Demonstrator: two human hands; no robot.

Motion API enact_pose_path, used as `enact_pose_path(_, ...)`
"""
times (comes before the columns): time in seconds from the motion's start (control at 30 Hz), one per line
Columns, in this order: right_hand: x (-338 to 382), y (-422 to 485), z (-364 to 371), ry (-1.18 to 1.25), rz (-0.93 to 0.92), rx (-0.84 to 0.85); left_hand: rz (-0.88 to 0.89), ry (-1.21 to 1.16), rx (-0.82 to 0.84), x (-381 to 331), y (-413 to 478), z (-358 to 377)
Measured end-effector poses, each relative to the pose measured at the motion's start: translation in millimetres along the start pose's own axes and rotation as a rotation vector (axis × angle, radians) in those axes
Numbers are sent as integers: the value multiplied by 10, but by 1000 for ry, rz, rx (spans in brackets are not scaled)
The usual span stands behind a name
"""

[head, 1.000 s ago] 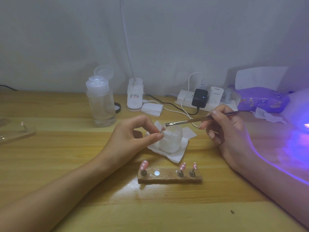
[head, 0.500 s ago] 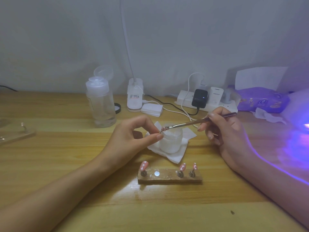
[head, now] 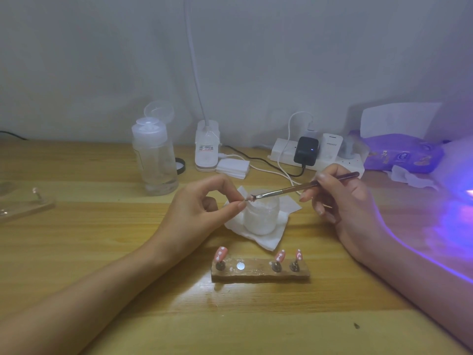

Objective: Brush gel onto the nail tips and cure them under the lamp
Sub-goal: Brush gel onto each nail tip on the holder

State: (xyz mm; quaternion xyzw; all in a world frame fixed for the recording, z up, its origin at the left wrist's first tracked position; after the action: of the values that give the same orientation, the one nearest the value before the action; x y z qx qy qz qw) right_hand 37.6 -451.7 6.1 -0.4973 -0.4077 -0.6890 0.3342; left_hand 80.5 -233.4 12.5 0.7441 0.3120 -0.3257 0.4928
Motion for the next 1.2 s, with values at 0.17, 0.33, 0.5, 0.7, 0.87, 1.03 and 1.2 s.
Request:
enact_pose_path(0.17, 21, 0, 10, 51, -4, 29, 24, 5, -3, -24, -2, -6)
enact_pose_path(0.33, 6, 12, -17, 12, -6, -13, 23, 6, -18, -10, 7, -19)
enact_pose_path(0.5, 27, -10, 37, 31, -10, 47, 42, 14, -18, -13, 14, -14)
enact_pose_path(0.7, 19, 11, -10, 36, -6, 5, 51, 17, -15, -17, 19, -16)
enact_pose_path(0.87, 7, 9, 9, 11, -7, 14, 57, 23, -14, -26, 17, -25)
enact_pose_path(1.03, 14, -1, 38, 39, -5, 50, 56, 13, -5, -32, 15, -13)
enact_pose_path(1.2, -18, 27, -43, 29, 4, -22, 52, 8, -3, -21, 16, -7)
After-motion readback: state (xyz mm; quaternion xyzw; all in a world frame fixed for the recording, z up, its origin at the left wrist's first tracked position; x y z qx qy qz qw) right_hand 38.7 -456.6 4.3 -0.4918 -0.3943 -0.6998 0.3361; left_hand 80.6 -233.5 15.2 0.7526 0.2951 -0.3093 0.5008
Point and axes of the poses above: each hand's wrist, its own y-axis towards the middle knuckle, its own z-axis out of the palm, x = y × z, the point moved 9 cm from there along y, towards the middle knuckle, and after that the axes turned 11 degrees about -x, right-handed, at the moved point
